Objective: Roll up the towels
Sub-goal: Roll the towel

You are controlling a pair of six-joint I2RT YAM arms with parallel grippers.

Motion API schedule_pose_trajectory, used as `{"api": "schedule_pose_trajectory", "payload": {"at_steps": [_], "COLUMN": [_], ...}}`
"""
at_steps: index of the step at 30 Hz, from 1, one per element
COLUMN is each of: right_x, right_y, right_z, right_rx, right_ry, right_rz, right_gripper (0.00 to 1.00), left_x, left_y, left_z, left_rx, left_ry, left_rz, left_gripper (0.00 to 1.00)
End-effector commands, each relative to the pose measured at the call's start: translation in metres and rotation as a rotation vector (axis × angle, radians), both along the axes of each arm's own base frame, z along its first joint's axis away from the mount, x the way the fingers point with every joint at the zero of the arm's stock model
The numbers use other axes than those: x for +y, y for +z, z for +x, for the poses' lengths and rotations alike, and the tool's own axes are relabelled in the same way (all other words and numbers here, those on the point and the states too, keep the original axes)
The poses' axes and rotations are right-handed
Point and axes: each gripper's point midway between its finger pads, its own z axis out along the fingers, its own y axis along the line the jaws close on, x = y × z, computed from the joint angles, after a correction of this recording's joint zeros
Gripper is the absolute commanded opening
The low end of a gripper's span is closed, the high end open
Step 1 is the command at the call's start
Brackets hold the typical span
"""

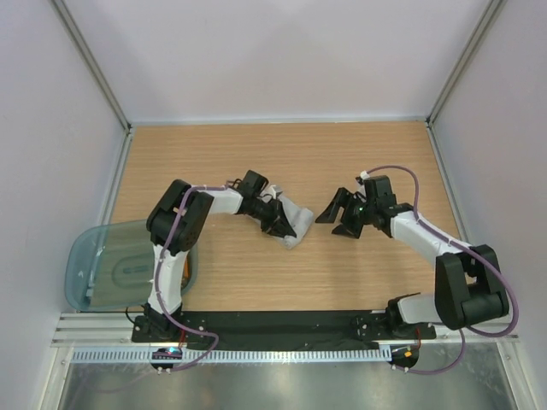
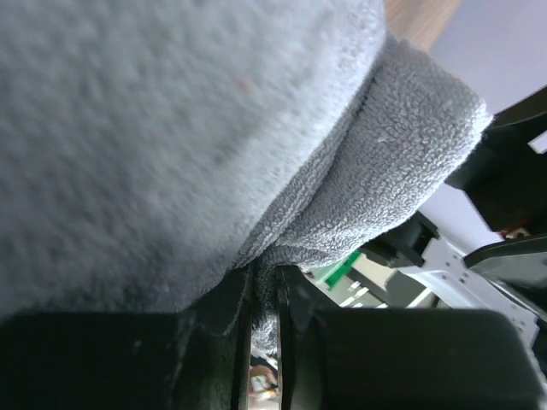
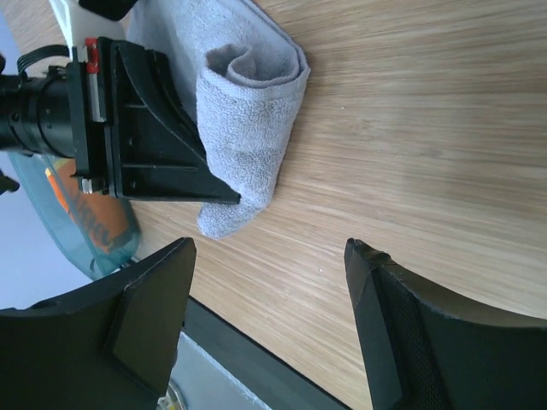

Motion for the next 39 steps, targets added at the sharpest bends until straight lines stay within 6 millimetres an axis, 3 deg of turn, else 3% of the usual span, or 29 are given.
{"api": "schedule_pose_trajectory", "payload": {"at_steps": [1, 7, 14, 20, 23, 27, 29, 31, 34, 38, 39], "right_x": [0.025, 0.048, 0.06, 0.062, 0.063, 0.062, 0.063, 0.064, 0.061, 0.055, 0.055], "right_y": [0.014, -0.009, -0.048, -0.065, -0.07, -0.077, -0.076, -0.074, -0.071, -0.068, -0.067], "right_z": [0.017, 0.03, 0.042, 0.053, 0.057, 0.059, 0.061, 0.062, 0.059, 0.046, 0.045], "right_rx": [-0.099, -0.127, -0.083, -0.087, -0.084, -0.07, -0.061, -0.061, -0.039, 0.032, 0.042], "right_ry": [0.027, 0.068, 0.08, 0.061, 0.058, 0.05, 0.052, 0.055, 0.053, 0.065, 0.069], "right_rz": [0.116, 0.092, 0.026, -0.01, -0.02, -0.033, -0.035, -0.035, -0.061, -0.103, -0.101], "right_gripper": [0.77, 0.76, 0.66, 0.59, 0.47, 0.18, 0.13, 0.1, 0.07, 0.02, 0.01], "left_x": [0.006, 0.014, 0.015, 0.015, 0.016, 0.018, 0.018, 0.02, 0.029, 0.039, 0.039], "left_y": [-0.011, -0.021, -0.023, -0.025, -0.025, -0.025, -0.023, -0.022, -0.013, 0.006, 0.019], "left_z": [0.012, 0.017, 0.016, 0.014, 0.015, 0.017, 0.017, 0.017, 0.023, 0.034, 0.036], "left_rx": [0.08, 0.16, 0.184, 0.198, 0.201, 0.193, 0.178, 0.153, 0.047, -0.131, -0.19], "left_ry": [0.045, 0.074, 0.063, 0.049, 0.048, 0.053, 0.055, 0.051, 0.051, 0.049, 0.041], "left_rz": [-0.016, -0.023, -0.039, -0.041, -0.046, -0.039, -0.03, -0.012, 0.06, 0.161, 0.172], "left_gripper": [0.0, 0.0, 0.0, 0.01, 0.01, 0.01, 0.01, 0.05, 0.21, 0.34, 0.36]}}
